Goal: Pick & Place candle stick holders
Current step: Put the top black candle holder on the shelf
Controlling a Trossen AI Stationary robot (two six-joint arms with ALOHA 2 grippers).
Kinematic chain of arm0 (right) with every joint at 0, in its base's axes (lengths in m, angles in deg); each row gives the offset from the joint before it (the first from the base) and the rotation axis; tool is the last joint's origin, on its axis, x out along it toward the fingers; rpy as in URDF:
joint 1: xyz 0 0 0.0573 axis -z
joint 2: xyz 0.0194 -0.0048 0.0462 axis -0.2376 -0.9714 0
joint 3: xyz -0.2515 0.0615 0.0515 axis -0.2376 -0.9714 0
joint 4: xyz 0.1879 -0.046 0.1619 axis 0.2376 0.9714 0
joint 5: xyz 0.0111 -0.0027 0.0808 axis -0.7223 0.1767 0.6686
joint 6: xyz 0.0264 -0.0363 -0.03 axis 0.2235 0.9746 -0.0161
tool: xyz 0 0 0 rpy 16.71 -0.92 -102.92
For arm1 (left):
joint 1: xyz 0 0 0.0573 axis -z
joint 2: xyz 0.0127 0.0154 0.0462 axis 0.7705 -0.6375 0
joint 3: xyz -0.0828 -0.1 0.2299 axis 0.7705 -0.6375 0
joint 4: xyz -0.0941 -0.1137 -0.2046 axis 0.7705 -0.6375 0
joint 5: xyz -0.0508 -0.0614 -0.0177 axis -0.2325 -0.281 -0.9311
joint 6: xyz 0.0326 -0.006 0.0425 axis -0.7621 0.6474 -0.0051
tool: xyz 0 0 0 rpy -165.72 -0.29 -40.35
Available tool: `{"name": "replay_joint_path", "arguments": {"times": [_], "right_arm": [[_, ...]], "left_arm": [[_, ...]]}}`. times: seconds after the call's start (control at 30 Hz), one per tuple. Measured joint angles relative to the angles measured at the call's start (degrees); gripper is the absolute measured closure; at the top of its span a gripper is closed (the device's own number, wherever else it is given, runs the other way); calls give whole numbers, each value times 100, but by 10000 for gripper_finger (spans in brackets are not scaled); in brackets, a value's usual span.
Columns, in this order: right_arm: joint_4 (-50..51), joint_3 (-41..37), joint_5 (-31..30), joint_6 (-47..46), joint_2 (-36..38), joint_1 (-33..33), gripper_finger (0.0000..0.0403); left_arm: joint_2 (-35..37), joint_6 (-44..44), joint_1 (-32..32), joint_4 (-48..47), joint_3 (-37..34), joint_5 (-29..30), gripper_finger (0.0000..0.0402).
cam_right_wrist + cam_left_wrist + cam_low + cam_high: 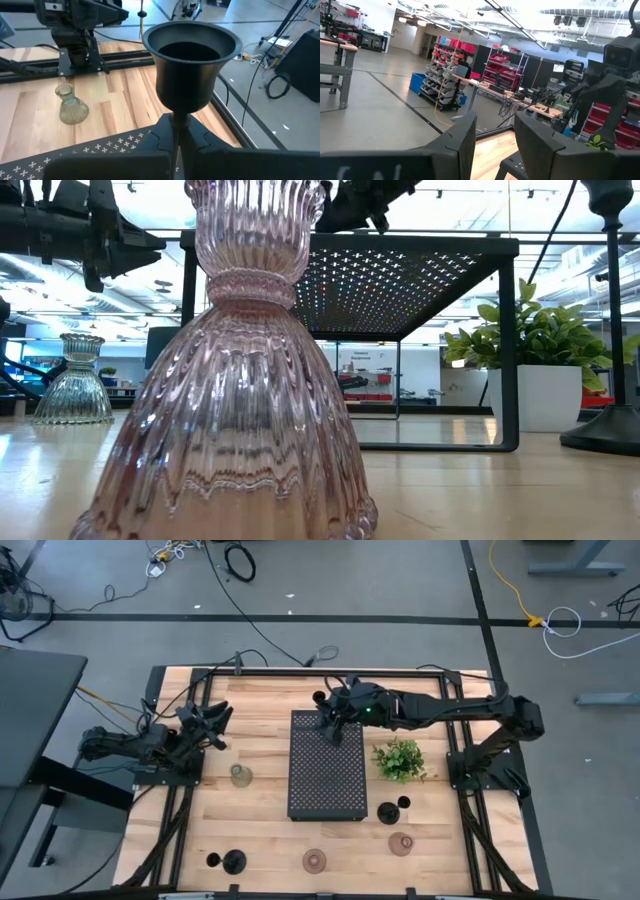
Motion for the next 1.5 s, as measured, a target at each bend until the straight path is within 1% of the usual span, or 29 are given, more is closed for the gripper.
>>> {"name": "replay_joint_path", "arguments": {"times": [0.27,0.33,0.47,0.83,0.93,1.0,1.13,1.23,1.5], "right_arm": [[-811,-907,18,-185,643,12,401],[-1228,-1184,135,-281,756,24,401],[-1560,-1502,213,-327,824,24,401],[-1548,-1500,228,-220,863,228,401],[-1545,-1498,550,-290,863,276,401],[-1517,-1498,637,-332,863,278,401],[-1445,-1494,616,-296,870,278,401],[-1358,-1491,485,-242,909,274,401],[-1413,-1491,497,-349,905,275,401]], "left_arm": [[0,0,0,-34,0,3,264],[0,0,0,-34,0,5,264],[0,0,0,-31,0,13,264],[0,2,0,-28,0,20,264],[0,2,0,-28,0,20,264],[0,2,-2,-28,0,22,264],[0,0,-1,-28,0,22,264],[0,-2,-1,-28,0,22,264],[0,-2,-1,-27,0,22,264]]}}
